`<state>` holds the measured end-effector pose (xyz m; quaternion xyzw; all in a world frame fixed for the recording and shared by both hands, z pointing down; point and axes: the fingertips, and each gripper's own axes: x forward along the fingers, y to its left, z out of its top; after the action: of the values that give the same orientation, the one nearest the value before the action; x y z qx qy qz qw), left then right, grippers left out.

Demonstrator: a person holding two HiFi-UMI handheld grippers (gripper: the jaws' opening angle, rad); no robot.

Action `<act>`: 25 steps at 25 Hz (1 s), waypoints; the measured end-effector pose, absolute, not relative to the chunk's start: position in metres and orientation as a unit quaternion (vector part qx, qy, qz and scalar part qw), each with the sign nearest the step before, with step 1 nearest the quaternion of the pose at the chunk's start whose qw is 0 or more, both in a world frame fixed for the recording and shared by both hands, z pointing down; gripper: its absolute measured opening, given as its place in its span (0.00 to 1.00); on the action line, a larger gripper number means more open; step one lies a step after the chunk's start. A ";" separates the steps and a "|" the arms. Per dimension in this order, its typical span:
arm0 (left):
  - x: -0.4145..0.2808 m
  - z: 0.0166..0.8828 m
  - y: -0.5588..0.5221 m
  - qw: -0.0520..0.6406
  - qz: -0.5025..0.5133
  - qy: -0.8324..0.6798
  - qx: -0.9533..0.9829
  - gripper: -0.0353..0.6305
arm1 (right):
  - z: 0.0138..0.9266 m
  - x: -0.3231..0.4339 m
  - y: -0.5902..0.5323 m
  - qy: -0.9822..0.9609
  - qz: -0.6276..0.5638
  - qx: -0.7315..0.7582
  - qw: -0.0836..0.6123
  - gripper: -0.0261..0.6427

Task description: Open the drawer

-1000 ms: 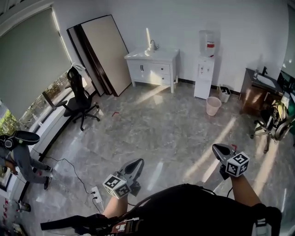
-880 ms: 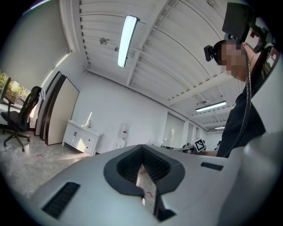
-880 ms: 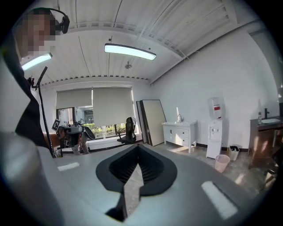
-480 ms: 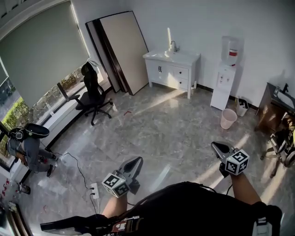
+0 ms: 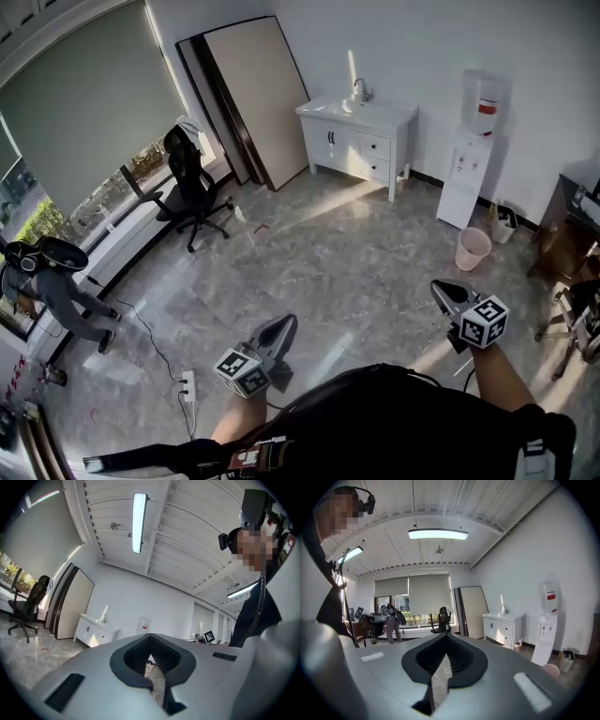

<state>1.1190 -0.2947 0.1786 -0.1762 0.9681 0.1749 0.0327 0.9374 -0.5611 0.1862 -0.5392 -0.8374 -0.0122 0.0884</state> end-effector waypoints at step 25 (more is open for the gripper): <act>0.918 0.162 -0.027 0.046 0.161 0.955 -0.245 0.04 | 0.174 0.774 -0.327 -0.878 -0.007 -0.473 0.070 0.04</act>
<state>0.9178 -0.0274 0.1622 -0.2454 0.9548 0.1614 0.0461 0.7742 -0.3275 0.1743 -0.4732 -0.8781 -0.0066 0.0701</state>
